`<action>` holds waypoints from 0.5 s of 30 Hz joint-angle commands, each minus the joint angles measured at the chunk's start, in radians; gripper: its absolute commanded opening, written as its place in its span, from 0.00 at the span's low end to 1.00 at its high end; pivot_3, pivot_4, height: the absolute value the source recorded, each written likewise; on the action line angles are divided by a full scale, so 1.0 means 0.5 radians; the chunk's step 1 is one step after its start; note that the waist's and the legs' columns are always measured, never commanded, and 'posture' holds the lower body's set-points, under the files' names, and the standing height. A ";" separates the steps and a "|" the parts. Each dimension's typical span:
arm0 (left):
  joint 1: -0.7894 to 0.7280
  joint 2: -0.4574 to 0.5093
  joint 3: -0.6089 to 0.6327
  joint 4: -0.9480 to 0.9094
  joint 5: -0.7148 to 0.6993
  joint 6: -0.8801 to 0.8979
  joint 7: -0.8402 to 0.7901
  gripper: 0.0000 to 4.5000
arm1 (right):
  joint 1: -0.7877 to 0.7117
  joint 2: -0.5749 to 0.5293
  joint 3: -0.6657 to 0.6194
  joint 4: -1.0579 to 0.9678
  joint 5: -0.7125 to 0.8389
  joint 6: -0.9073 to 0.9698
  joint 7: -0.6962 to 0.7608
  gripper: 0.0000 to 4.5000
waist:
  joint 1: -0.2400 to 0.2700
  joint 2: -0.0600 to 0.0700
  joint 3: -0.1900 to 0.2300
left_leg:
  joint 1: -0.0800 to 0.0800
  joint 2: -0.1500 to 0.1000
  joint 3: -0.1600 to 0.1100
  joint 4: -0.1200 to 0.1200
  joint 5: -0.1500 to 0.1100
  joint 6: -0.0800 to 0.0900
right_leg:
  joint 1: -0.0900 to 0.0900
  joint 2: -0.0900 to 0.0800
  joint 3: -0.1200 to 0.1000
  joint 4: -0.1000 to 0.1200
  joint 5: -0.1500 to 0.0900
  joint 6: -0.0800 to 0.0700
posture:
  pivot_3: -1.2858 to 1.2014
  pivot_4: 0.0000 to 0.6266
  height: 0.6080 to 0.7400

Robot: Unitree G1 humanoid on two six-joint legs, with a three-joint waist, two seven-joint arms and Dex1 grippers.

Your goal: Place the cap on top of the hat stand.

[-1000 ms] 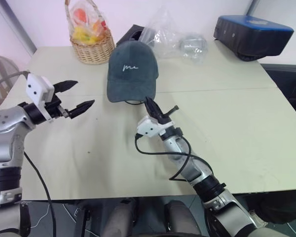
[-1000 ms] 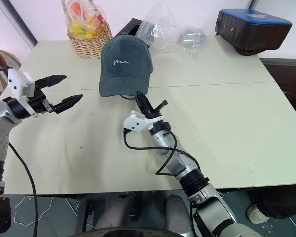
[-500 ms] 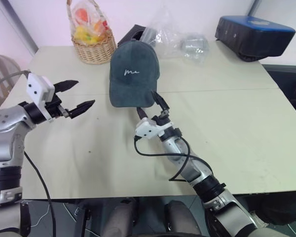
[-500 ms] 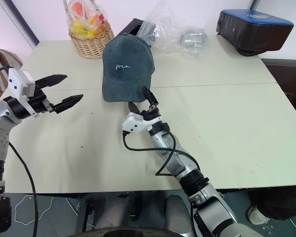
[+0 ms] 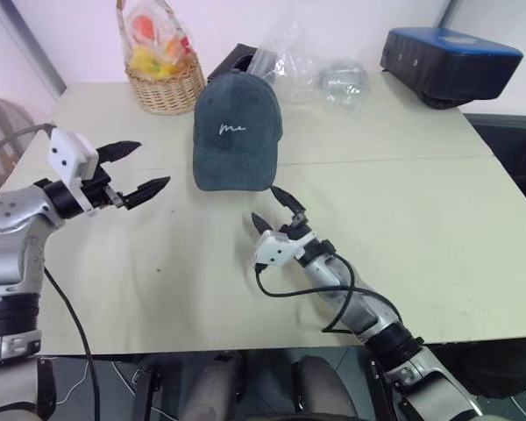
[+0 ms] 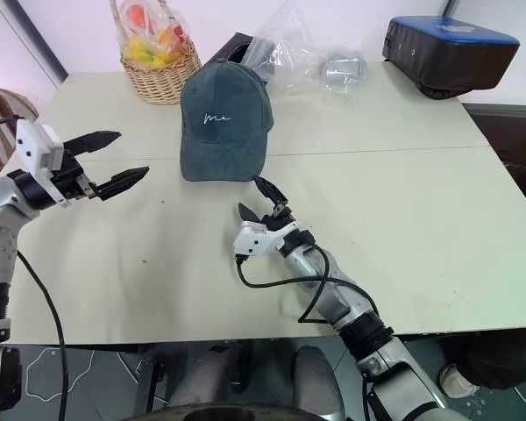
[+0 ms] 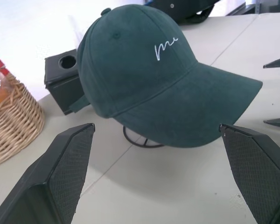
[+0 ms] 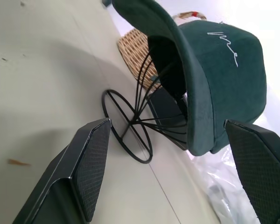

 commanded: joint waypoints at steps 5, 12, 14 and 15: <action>-0.012 0.047 0.010 -0.031 -0.007 0.002 -0.105 1.00 | 0.064 -0.202 -0.297 -0.325 0.615 0.028 0.519 0.87 | 0.003 -0.001 0.000 | 0.000 0.000 0.000 0.001 0.000 0.001 | 0.003 0.000 -0.001 0.000 0.000 0.000 | 0.52 0.24 1.00; 0.011 0.037 0.027 -0.046 0.002 -0.011 -0.127 1.00 | 0.050 -0.352 -0.621 -0.694 1.440 0.626 1.105 0.87 | 0.003 -0.001 0.001 | 0.000 0.001 0.000 0.001 -0.006 0.010 | 0.009 0.000 -0.001 -0.001 0.000 0.000 | 0.52 0.24 1.00; 0.025 0.032 0.036 -0.089 -0.006 0.000 -0.114 1.00 | -0.004 -0.410 -0.739 -0.792 1.661 0.895 1.208 0.87 | 0.004 -0.001 0.001 | 0.000 0.001 0.000 0.001 -0.007 0.013 | 0.008 -0.001 -0.001 -0.001 0.000 0.000 | 0.52 0.24 1.00; 0.031 0.029 0.038 -0.108 -0.010 0.006 -0.107 1.00 | -0.030 -0.439 -0.784 -0.827 1.735 0.993 1.243 0.87 | 0.005 -0.001 0.001 | 0.000 0.001 0.000 0.002 -0.008 0.013 | 0.008 -0.001 -0.001 -0.001 0.000 0.000 | 0.52 0.24 1.00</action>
